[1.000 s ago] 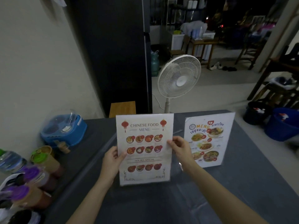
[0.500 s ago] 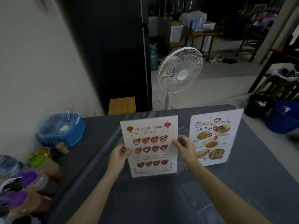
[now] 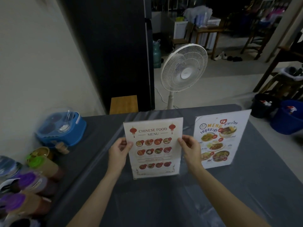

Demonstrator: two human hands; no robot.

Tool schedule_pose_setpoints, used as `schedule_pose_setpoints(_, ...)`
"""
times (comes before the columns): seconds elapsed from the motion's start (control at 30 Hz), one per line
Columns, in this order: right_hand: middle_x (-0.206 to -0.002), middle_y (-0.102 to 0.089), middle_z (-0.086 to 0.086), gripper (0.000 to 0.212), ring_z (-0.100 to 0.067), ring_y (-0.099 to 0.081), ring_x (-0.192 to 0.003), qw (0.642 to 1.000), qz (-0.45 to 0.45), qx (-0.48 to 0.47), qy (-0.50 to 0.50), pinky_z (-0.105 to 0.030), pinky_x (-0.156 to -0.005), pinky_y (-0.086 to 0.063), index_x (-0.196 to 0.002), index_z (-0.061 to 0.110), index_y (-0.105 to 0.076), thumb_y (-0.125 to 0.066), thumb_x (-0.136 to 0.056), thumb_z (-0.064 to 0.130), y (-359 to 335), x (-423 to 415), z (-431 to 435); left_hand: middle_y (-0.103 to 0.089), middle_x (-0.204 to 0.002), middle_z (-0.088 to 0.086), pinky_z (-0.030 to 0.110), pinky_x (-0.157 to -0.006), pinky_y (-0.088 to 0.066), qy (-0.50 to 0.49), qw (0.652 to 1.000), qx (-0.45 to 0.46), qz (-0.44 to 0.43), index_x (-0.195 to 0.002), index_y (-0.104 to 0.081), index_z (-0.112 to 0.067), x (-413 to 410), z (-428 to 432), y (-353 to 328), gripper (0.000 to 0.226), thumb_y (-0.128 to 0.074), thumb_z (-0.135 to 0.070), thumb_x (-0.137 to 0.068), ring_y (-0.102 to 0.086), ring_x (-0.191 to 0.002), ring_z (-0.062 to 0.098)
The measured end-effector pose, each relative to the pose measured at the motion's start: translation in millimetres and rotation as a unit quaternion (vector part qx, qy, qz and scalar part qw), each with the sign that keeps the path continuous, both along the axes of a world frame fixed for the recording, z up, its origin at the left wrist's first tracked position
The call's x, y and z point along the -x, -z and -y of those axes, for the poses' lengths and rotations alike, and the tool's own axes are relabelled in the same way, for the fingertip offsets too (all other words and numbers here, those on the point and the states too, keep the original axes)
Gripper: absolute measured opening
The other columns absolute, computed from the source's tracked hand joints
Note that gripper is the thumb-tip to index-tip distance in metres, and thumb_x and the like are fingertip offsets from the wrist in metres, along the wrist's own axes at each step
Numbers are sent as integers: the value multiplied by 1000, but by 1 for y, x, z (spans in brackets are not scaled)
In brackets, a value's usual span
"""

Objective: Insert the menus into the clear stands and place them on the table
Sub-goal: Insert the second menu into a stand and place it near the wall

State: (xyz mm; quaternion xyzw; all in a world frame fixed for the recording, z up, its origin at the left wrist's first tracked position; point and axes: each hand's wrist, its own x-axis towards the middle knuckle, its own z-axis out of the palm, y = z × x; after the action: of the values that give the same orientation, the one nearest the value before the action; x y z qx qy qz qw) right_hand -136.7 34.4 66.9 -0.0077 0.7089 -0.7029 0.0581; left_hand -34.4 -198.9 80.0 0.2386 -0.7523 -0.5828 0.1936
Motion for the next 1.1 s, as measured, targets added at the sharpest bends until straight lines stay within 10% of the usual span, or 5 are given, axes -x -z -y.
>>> schedule_pose_setpoints(0.6, -90, -66, 5, 12, -11, -64, -85, 994, -77, -43, -58, -28, -72, -55, -100, 12, -62, -58, -91, 18, -55, 26, 30, -71, -98, 2, 35, -82, -57, -16, 996, 91, 12, -99, -67, -10, 4, 25, -59, 11, -63, -12, -89, -68, -94, 15)
schedule_pose_setpoints(1.1, -88, -63, 5, 6, -20, -63, -90, 988, -95, -57, -106, -29, -73, -53, -95, 13, -58, -59, -90, 17, -98, 97, 228, -71, -101, 13, 47, -89, -57, -43, 994, 96, 7, -99, -65, -3, 72, 235, -100, 15, -66, -10, -86, -67, -97, 28)
